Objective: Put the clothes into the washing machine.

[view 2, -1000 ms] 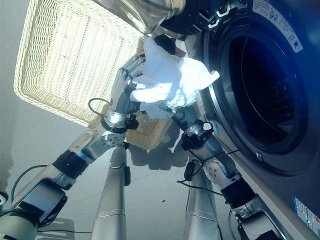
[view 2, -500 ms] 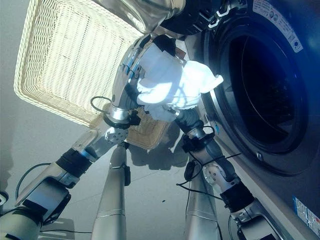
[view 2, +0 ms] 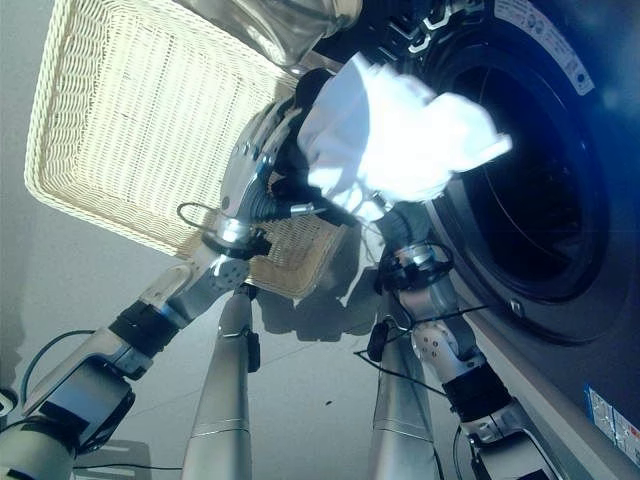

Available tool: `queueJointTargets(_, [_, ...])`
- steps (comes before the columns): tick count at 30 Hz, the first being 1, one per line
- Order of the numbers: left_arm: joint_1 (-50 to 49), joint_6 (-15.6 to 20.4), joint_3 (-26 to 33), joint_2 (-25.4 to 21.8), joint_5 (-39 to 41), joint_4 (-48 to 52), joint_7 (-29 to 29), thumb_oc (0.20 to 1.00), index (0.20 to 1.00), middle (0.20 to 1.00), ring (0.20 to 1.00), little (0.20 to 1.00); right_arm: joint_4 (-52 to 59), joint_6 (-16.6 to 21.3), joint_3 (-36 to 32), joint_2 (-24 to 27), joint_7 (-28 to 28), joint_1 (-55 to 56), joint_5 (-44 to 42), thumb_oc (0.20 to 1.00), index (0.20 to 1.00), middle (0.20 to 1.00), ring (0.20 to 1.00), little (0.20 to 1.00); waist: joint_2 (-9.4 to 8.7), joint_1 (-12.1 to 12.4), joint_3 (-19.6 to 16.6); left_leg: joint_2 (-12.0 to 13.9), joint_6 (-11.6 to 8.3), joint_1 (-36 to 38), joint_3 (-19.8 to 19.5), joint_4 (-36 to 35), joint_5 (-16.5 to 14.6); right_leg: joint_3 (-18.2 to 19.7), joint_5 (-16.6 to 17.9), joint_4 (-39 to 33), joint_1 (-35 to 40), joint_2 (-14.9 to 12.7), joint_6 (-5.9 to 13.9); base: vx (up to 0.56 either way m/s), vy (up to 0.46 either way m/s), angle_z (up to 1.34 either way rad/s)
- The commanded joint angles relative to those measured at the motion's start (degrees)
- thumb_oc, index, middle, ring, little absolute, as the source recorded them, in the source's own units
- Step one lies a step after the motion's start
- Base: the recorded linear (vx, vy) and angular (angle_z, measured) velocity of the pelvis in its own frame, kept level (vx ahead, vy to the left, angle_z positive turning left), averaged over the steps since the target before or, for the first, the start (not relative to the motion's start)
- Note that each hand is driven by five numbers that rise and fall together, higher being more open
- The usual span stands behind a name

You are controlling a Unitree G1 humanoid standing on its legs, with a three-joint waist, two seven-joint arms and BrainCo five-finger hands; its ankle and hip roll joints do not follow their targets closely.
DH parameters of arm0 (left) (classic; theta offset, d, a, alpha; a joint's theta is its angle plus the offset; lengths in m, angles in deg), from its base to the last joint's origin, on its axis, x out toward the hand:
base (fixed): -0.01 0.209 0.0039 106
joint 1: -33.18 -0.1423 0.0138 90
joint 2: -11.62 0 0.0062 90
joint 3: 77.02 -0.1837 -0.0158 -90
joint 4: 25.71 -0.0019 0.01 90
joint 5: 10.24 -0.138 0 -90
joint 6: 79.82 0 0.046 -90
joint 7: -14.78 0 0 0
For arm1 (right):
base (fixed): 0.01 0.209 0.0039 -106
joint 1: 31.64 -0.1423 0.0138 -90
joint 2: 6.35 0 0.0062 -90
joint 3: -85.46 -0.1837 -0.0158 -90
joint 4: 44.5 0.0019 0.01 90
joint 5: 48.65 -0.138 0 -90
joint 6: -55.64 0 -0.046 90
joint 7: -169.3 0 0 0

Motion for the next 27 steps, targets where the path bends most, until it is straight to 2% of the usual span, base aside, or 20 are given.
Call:
queueJointTargets(1, [-0.2, 1.1, 2.1, -0.3, 1.2, 3.0, 1.0, 1.0, 1.0, 1.0, 1.0, 1.0, 8.0, 7.9, -2.5, 1.0, -1.2, -0.1, -0.4, 0.2, 0.2, 0.2, 0.2, 0.2, 2.54, -1.2, 0.3, -3.4, 5.23, -1.5, -0.3, -1.0, 3.5, -1.0, 6.5, -2.3, 0.5, 2.0, 5.4, 0.0, 0.003, -0.03])
queueJointTargets(2, [-0.4, 1.2, 2.1, -0.4, 1.8, 2.6, 1.2, 1.0, 1.0, 1.0, 1.0, 1.0, 7.8, 9.3, -3.1, 0.9, -1.9, 0.0, -0.1, 0.2, 0.2, 0.2, 0.2, 0.2, 2.56, -1.3, 0.3, -3.4, 5.24, -1.5, -0.3, -1.0, 3.5, -1.0, 6.5, -2.3, 0.5, 2.1, 5.42, 0.0, 0.0, 0.0])
queueJointTargets(4, [-0.6, 1.1, 2.4, -0.4, 2.9, 2.2, 1.4, 1.0, 1.0, 1.0, 1.0, 1.0, 7.7, 9.5, -3.8, 0.7, -2.3, 0.1, 0.2, 0.2, 0.2, 0.2, 0.2, 0.2, 2.52, -1.4, 0.3, -3.3, 5.25, -1.5, -0.2, -1.0, 3.5, -0.9, 6.5, -2.3, 0.5, 2.1, 5.45, 0.0, 0.0, 0.0])
queueJointTargets(8, [-1.5, 1.4, 4.0, 0.2, 7.9, 1.3, 3.0, 1.0, 1.0, 1.0, 1.0, 1.0, 7.6, 7.5, -4.5, 0.3, -3.9, 0.0, 2.0, 0.2, 0.2, 0.2, 0.2, 0.2, 2.39, -1.4, 0.3, -3.1, 5.27, -1.5, -0.2, -0.9, 3.5, -0.9, 6.5, -2.1, 0.5, 2.2, 5.4, 0.0, 0.0, 0.0])
queueJointTargets(13, [-3.0, 4.1, 6.7, 1.4, 13.8, -0.4, 6.7, 1.0, 1.0, 1.0, 1.0, 1.0, 5.1, 3.7, -4.9, 0.3, -5.9, -0.5, 2.4, 0.2, 0.2, 0.2, 0.2, 0.2, 2.36, -1.0, 0.3, -3.2, 5.2, -1.5, -0.5, -0.8, 3.7, -1.0, 6.5, -2.0, 0.6, 2.1, 5.34, 0.0, -0.007, 0.0])
queueJointTargets(15, [-3.8, 6.9, 9.1, 3.4, 18.6, -2.2, 9.7, 1.0, 1.0, 1.0, 1.0, 1.0, 1.5, -0.3, -4.7, 0.2, -7.9, -1.7, 3.1, 0.2, 0.2, 0.2, 0.2, 0.2, 2.46, -0.6, 0.3, -3.3, 5.09, -1.5, -0.7, -0.7, 3.7, -1.2, 6.5, -1.8, 0.7, 2.1, 5.3, 0.0, -0.034, 0.0])
queueJointTargets(17, [-3.9, 7.7, 9.9, 4.0, 20.0, -2.9, 10.6, 1.0, 1.0, 1.0, 1.0, 1.0, 0.0, -1.9, -4.5, 0.2, -9.1, -2.3, 3.4, 0.2, 0.2, 0.2, 0.2, 0.2, 2.58, -0.4, 0.3, -3.4, 5.07, -1.6, -0.8, -0.5, 3.7, -1.3, 6.4, -1.6, 0.6, 2.0, 5.25, 0.0, 0.0, 0.0])
queueJointTargets(19, [-3.7, 9.8, 11.9, 5.9, 24.0, -5.4, 12.6, 1.0, 1.0, 1.0, 1.0, 1.0, -6.6, -6.0, -3.7, 0.9, -10.8, -4.6, 2.4, 0.2, 0.2, 0.2, 0.2, 0.2, 2.85, 0.2, 0.3, -3.6, 4.99, -1.4, -1.0, -0.6, 3.8, -1.7, 6.4, -1.6, 0.8, 1.9, 5.12, 0.0, 0.0, 0.0])
queueJointTargets(23, [-2.9, 10.8, 12.8, 7.1, 27.1, -8.1, 13.4, 1.0, 1.0, 1.0, 1.0, 1.0, -13.2, -8.3, -2.8, 1.9, -12.0, -6.9, -0.4, 0.2, 0.2, 0.2, 0.2, 0.2, 3.05, 0.6, 0.3, -3.7, 4.82, -1.4, -1.1, -0.5, 3.9, -2.0, 6.4, -1.5, 1.0, 1.7, 4.98, 0.0, 0.0, 0.0])
queueJointTargets(24, [-1.7, 11.2, 13.0, 7.4, 29.2, -10.1, 13.9, 1.0, 1.0, 1.0, 1.0, 1.0, -18.5, -8.9, -2.2, 2.7, -12.8, -8.7, -2.4, 0.2, 0.2, 0.2, 0.2, 0.2, 3.12, 0.8, 0.3, -3.6, 4.65, -1.4, -1.1, -0.4, 4.0, -2.2, 6.4, -1.5, 1.1, 1.7, 4.86, 0.0, 0.0, 0.0])
queueJointTargets(27, [-0.3, 11.1, 12.7, 7.1, 31.5, -11.6, 14.1, 1.0, 1.0, 1.0, 1.0, 1.0, -23.0, -9.1, -1.7, 3.8, -13.1, -10.6, -5.2, 0.2, 0.2, 0.2, 0.2, 0.2, 3.32, 0.9, 0.3, -3.5, 4.56, -1.4, -1.0, -0.5, 4.1, -2.3, 6.3, -1.5, 1.0, 1.8, 4.74, 0.0, 0.0, 0.0])
